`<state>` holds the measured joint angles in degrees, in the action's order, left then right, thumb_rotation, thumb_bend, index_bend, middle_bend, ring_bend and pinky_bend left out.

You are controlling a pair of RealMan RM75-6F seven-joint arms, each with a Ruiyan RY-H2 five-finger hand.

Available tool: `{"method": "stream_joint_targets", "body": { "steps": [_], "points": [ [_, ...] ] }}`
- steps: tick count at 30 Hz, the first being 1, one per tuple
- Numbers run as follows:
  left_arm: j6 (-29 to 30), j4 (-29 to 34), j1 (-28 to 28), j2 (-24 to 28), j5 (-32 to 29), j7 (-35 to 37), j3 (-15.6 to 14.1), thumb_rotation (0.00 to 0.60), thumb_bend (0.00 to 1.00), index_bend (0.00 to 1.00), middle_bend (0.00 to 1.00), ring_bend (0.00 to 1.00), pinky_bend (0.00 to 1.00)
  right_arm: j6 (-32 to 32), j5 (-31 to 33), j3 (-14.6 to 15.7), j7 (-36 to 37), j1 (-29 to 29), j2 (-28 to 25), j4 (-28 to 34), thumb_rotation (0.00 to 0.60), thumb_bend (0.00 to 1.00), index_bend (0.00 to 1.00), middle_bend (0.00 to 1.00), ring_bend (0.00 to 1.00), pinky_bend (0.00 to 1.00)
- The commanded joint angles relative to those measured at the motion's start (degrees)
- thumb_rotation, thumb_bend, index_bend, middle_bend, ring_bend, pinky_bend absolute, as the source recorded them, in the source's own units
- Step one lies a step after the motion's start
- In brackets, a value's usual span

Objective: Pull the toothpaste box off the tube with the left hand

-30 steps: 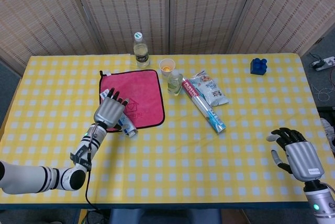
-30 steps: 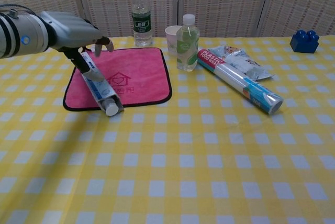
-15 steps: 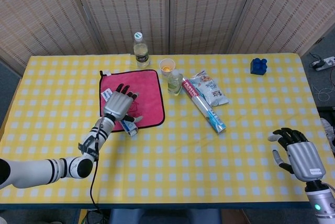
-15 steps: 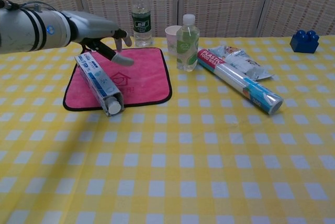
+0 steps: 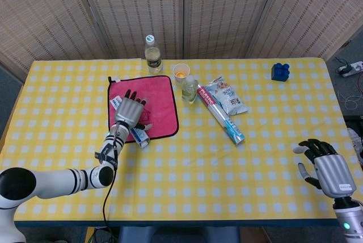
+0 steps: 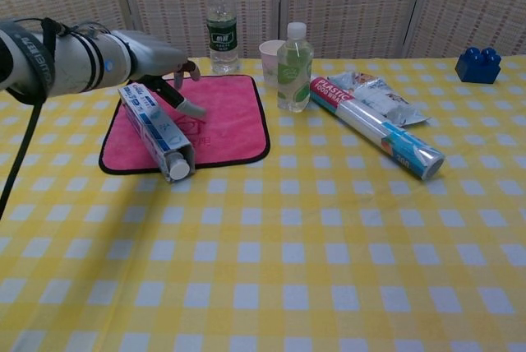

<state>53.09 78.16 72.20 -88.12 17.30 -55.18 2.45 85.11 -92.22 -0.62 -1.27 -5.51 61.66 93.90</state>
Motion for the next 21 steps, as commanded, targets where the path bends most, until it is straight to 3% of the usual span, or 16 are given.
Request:
{"method": "stream_joint_targets", "body": {
  "steps": [1, 10, 21],
  "points": [
    [1.0, -1.7, 0.7, -0.9, -3.1, -3.1, -0.6, 0.163, 0.19, 0.12, 0.27, 0.00, 0.00, -0.1, 0.0, 0.0, 0.2, -0.1, 0.1, -0.2, 0.600, 0.39, 0.37, 0.29, 0.18, 0.22],
    [1.0, -0.9, 0.6, 0.4, -9.3, -8.0, -0.8, 0.164, 0.18, 0.12, 0.39, 0.05, 0.00, 0.0, -0.3, -0.2, 0.6, -0.3, 0.5, -0.7, 0.600, 0.39, 0.37, 0.29, 0.18, 0.22],
    [0.3, 4.5, 0.1, 5.3, -17.0, -10.1, -0.7, 0.161, 0.18, 0.17, 0.46, 0.10, 0.00, 0.3, -0.7, -0.1, 0.8, -0.2, 0.8, -0.9, 0.600, 0.39, 0.37, 0.29, 0.18, 0.22]
  ]
}}
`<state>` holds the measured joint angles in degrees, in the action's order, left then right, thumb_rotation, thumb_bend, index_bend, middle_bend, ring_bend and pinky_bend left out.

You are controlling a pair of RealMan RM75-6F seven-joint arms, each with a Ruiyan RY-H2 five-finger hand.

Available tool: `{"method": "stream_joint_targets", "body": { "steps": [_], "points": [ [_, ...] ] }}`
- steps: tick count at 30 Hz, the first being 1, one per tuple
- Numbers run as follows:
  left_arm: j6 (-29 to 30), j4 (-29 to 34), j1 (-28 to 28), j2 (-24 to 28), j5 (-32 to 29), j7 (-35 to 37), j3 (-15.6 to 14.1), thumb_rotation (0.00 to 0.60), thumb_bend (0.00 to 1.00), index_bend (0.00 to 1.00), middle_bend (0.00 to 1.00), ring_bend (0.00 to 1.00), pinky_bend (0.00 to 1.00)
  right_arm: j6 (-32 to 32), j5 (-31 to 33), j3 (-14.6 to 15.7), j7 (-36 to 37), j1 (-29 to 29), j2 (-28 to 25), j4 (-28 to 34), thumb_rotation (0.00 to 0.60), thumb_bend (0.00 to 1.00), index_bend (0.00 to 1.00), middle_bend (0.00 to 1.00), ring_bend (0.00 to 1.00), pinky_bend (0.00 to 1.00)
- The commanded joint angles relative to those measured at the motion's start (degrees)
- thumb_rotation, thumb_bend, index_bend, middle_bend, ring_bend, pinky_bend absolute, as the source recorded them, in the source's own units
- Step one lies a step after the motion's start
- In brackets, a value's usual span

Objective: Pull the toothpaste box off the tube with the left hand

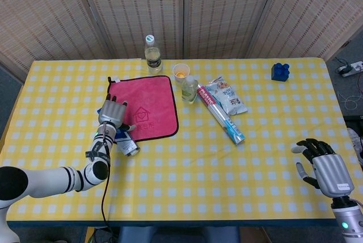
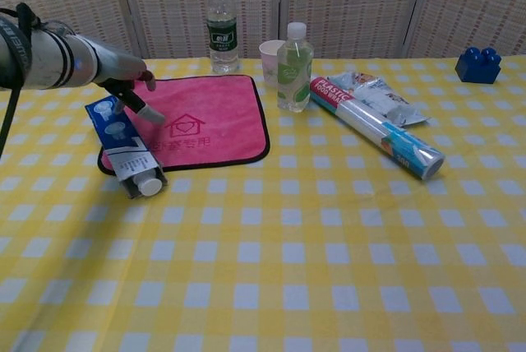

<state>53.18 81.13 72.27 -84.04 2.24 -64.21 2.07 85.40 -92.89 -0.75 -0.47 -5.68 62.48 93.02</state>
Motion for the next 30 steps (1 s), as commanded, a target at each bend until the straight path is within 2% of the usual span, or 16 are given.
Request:
{"method": "stream_joint_targets", "body": {
  "steps": [1, 3, 5, 12, 15, 16, 18, 20, 21, 22, 26, 30],
  "points": [
    [0.2, 2.1, 0.1, 1.7, -2.8, -1.4, -0.5, 0.159, 0.17, 0.18, 0.46, 0.11, 0.00, 0.1, -0.1, 0.0, 0.0, 0.0, 0.0, 0.0, 0.600, 0.39, 0.37, 0.29, 0.18, 0.22],
    [0.2, 3.4, 0.2, 2.9, -4.2, -2.2, -0.8, 0.149, 0.17, 0.20, 0.48, 0.14, 0.00, 0.2, -0.2, 0.0, 0.1, 0.0, 0.0, -0.1, 0.600, 0.39, 0.37, 0.29, 0.18, 0.22],
    [0.3, 4.3, -0.1, 3.9, -2.4, -1.6, -1.0, 0.137, 0.17, 0.22, 0.50, 0.16, 0.00, 0.2, -0.3, 0.0, 0.1, 0.0, 0.0, -0.1, 0.600, 0.39, 0.37, 0.29, 0.18, 0.22],
    [0.6, 6.6, -5.2, 8.0, 16.7, 7.3, -2.3, 0.133, 0.16, 0.23, 0.50, 0.18, 0.00, 0.2, -0.7, 0.1, 0.0, -0.1, 0.1, 0.0, 0.600, 0.39, 0.37, 0.29, 0.18, 0.22],
    [-0.5, 7.4, -7.8, 10.3, 25.8, 12.4, -2.8, 0.133, 0.16, 0.21, 0.47, 0.18, 0.00, 0.1, -0.8, 0.1, -0.1, -0.1, 0.1, 0.0, 0.600, 0.39, 0.37, 0.29, 0.18, 0.22],
    [-0.7, 7.5, -8.5, 10.8, 28.5, 13.8, -3.0, 0.152, 0.16, 0.20, 0.45, 0.17, 0.00, 0.1, -0.8, 0.1, -0.1, -0.2, 0.1, 0.0, 0.600, 0.39, 0.37, 0.29, 0.18, 0.22],
    [-0.9, 7.2, -9.8, 11.7, 34.2, 16.2, -3.7, 0.257, 0.16, 0.17, 0.41, 0.17, 0.00, 0.1, -0.8, 0.2, -0.2, -0.2, 0.1, 0.1, 0.600, 0.39, 0.37, 0.29, 0.18, 0.22],
    [-0.7, 6.9, -11.2, 12.4, 40.2, 18.4, -4.7, 0.449, 0.16, 0.15, 0.38, 0.16, 0.00, 0.2, -0.8, 0.2, -0.2, -0.1, 0.1, 0.1, 0.600, 0.39, 0.37, 0.29, 0.18, 0.22],
    [-0.8, 6.7, -11.9, 12.8, 43.3, 19.8, -5.2, 0.502, 0.16, 0.15, 0.36, 0.15, 0.00, 0.2, -0.9, 0.2, -0.2, -0.1, 0.1, 0.2, 0.600, 0.39, 0.37, 0.29, 0.18, 0.22],
    [-1.0, 6.6, -12.5, 13.2, 45.5, 21.0, -5.5, 0.582, 0.16, 0.15, 0.33, 0.15, 0.00, 0.2, -0.9, 0.2, -0.3, -0.1, 0.1, 0.2, 0.600, 0.39, 0.37, 0.29, 0.18, 0.22],
    [-2.0, 6.3, -14.5, 14.4, 54.2, 26.9, -6.4, 0.600, 0.16, 0.14, 0.26, 0.15, 0.00, 0.2, -1.0, 0.2, -0.5, -0.1, 0.2, 0.3, 0.600, 0.39, 0.37, 0.29, 0.18, 0.22],
    [-1.7, 5.0, -16.5, 14.6, 62.8, 32.2, -7.6, 0.600, 0.16, 0.14, 0.24, 0.15, 0.00, 0.1, -1.1, 0.3, -0.6, -0.2, 0.2, 0.3, 0.600, 0.39, 0.37, 0.29, 0.18, 0.22]
  ]
}}
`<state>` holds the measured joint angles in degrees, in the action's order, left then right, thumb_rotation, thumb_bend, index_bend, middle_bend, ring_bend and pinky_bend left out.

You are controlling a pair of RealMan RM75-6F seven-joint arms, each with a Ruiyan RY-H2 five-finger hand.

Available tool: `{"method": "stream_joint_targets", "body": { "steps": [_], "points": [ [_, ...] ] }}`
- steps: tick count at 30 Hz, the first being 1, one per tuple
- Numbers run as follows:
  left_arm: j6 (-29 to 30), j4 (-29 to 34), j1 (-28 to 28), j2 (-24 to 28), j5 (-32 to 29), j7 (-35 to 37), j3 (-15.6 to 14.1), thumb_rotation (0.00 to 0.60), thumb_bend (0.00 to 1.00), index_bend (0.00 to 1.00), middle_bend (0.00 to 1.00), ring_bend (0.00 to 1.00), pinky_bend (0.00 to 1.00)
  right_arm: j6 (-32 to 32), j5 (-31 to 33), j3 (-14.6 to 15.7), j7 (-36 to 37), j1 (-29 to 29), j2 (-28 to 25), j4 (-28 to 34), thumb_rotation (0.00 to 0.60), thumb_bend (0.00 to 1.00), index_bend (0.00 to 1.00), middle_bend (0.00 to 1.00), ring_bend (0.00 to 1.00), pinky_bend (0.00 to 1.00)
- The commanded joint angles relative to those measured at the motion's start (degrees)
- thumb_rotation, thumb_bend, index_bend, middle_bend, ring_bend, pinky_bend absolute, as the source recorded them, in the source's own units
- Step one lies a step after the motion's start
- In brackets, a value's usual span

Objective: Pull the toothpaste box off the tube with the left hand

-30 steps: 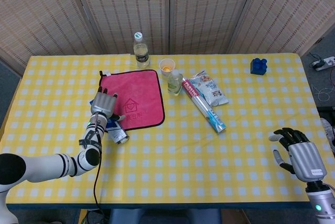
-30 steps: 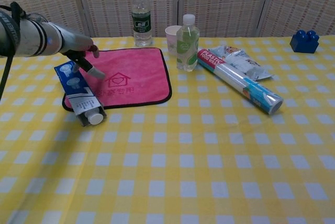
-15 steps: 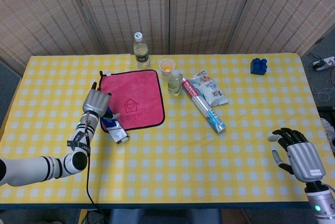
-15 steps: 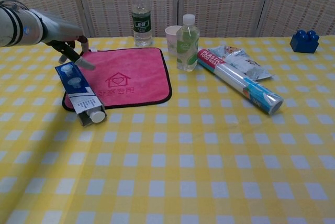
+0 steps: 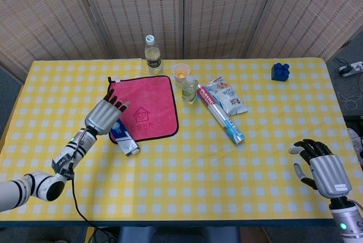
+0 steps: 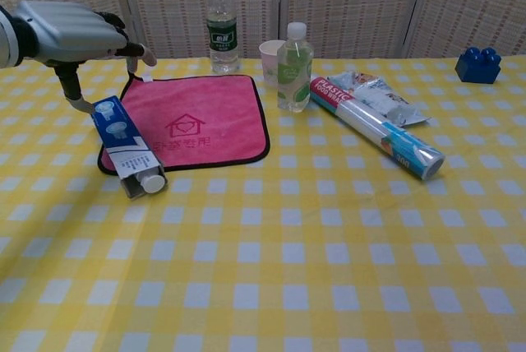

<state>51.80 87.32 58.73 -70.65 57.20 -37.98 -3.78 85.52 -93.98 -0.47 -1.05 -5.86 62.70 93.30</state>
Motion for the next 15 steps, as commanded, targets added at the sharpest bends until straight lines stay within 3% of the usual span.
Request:
{"method": "stream_joint_targets", "body": {
  "steps": [1, 15],
  "points": [
    [-0.2, -1.8, -3.4, 1.0, 10.1, 7.1, -2.1, 0.600, 0.16, 0.14, 0.24, 0.15, 0.00, 0.1, -0.1, 0.0, -0.1, 0.0, 0.0, 0.1, 0.600, 0.39, 0.37, 0.29, 0.18, 0.22],
    [-0.7, -12.5, -6.3, -5.4, 20.3, 8.8, -2.8, 0.600, 0.16, 0.15, 0.24, 0.14, 0.00, 0.6, -0.1, 0.3, -0.2, 0.6, 0.2, 0.0, 0.600, 0.39, 0.37, 0.29, 0.18, 0.22]
  ]
}}
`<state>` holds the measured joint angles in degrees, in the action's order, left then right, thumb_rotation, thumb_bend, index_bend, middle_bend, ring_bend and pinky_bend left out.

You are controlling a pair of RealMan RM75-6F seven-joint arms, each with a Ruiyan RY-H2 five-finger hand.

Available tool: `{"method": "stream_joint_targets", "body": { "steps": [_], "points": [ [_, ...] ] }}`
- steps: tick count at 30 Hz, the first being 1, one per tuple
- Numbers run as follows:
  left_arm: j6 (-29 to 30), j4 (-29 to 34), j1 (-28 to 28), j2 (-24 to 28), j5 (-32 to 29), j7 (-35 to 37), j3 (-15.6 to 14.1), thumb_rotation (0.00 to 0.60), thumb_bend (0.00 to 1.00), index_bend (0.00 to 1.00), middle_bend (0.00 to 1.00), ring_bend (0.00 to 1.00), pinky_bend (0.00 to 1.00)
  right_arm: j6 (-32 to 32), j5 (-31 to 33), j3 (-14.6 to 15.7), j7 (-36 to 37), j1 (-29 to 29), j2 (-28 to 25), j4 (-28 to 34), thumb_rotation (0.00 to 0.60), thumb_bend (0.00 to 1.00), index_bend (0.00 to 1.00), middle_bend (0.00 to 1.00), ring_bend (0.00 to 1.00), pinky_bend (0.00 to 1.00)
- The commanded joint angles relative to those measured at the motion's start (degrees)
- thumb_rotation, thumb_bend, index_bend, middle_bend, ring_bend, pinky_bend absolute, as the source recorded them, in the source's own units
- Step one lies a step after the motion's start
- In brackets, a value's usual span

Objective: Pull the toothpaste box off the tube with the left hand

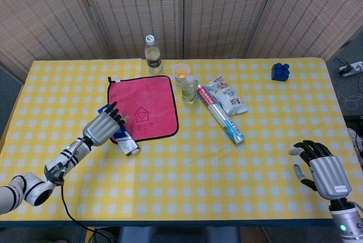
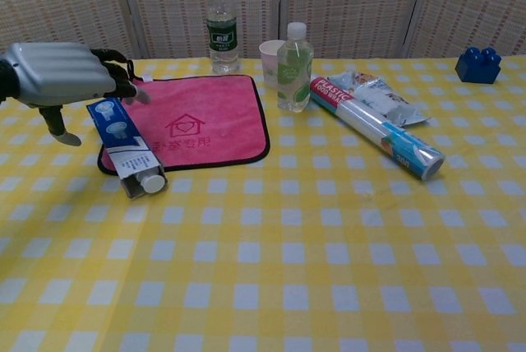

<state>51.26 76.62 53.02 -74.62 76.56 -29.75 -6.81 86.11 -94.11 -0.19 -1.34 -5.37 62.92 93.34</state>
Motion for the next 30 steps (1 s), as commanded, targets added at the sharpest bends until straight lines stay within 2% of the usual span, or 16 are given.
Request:
{"method": "stream_joint_targets", "body": {
  "steps": [1, 7, 19, 26, 30],
  "points": [
    [-0.2, -2.2, -0.7, -1.7, 1.1, 0.7, 0.3, 0.600, 0.16, 0.15, 0.24, 0.14, 0.00, 0.0, 0.1, 0.0, 0.0, 0.1, 0.0, 0.0, 0.600, 0.39, 0.37, 0.29, 0.18, 0.22],
    [-1.9, -5.6, -0.7, -4.3, 1.6, 0.3, 1.7, 0.600, 0.16, 0.15, 0.24, 0.15, 0.00, 0.0, 0.3, -0.1, 0.1, 0.1, 0.0, -0.1, 0.600, 0.39, 0.37, 0.29, 0.18, 0.22],
    [-4.7, -9.8, -0.7, -7.4, 1.2, -4.9, 3.1, 0.600, 0.16, 0.16, 0.24, 0.15, 0.00, -0.7, 1.0, -0.3, 0.3, -0.1, 0.5, -0.7, 0.600, 0.39, 0.37, 0.29, 0.18, 0.22],
    [-5.7, -13.2, -0.8, -9.7, 0.4, -5.7, 4.3, 0.600, 0.16, 0.23, 0.24, 0.15, 0.00, -0.8, 1.3, -0.4, 0.4, -0.1, 0.6, -0.9, 0.600, 0.39, 0.37, 0.29, 0.18, 0.22],
    [-6.0, -14.8, -1.0, -10.6, 0.1, -5.7, 4.9, 0.600, 0.16, 0.30, 0.29, 0.17, 0.00, -0.9, 1.6, -0.4, 0.5, 0.0, 0.6, -1.0, 0.600, 0.39, 0.37, 0.29, 0.18, 0.22]
  ]
}}
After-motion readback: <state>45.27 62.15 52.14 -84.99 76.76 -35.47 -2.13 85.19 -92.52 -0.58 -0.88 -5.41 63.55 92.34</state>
